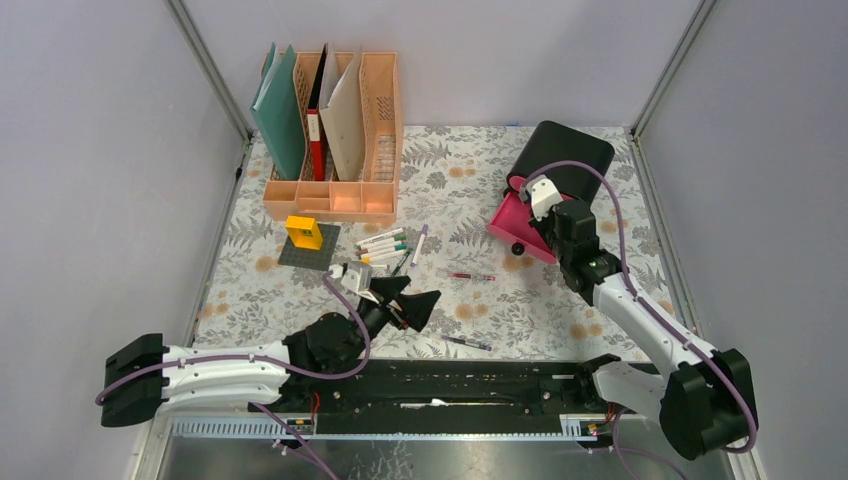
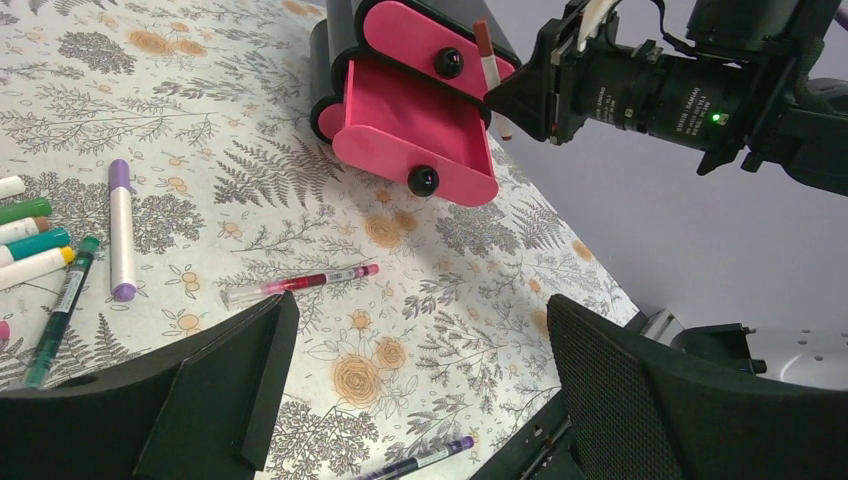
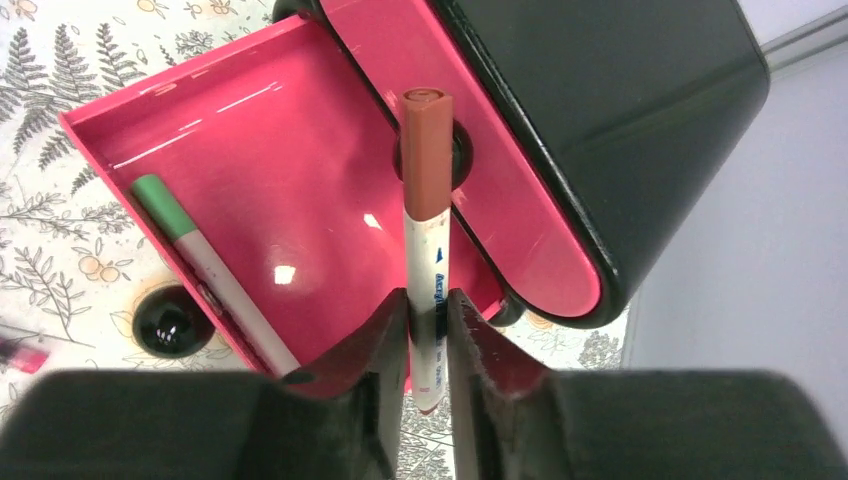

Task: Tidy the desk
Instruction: Place the stationery in the drawer, then pick up the stationery from the center of the board.

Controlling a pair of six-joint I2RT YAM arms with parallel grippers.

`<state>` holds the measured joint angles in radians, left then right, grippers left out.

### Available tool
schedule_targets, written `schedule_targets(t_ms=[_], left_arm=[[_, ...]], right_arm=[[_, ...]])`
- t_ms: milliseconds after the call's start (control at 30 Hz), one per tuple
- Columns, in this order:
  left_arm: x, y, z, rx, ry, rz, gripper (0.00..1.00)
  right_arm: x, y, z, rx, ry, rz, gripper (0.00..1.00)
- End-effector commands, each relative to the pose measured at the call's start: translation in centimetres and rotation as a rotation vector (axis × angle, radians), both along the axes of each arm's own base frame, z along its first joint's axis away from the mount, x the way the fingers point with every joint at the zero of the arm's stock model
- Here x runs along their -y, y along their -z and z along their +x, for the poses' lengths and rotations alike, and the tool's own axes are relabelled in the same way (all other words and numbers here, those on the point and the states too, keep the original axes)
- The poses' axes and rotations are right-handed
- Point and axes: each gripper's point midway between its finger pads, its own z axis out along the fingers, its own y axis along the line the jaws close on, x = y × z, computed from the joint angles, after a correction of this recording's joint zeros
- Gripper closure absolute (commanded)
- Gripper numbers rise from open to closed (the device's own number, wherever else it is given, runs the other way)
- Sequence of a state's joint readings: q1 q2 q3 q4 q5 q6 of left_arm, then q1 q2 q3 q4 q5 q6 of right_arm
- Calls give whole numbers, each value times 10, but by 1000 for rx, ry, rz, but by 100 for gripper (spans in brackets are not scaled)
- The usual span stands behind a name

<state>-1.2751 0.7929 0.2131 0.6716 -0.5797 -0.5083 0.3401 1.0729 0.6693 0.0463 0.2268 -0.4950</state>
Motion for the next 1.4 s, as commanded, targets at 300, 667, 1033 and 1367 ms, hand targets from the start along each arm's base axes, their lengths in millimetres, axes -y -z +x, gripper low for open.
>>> schedule_targets(t_ms=[300,667,1033,1367], left_arm=[[7,4,5,-27,-6,18,1],[10,21,28,-136,-17,60,1],[12,64,84,-323,-60,238,1],[20,130,140,-510,-97,488,20]], right_arm=[[-18,-1,3,-1,-48,17,21],[-64,-8,-54,-169,-405,104,0],[-69,-10,-64,-194,-459,106,0],[-68,-11,-66,-192,-466,105,0]])
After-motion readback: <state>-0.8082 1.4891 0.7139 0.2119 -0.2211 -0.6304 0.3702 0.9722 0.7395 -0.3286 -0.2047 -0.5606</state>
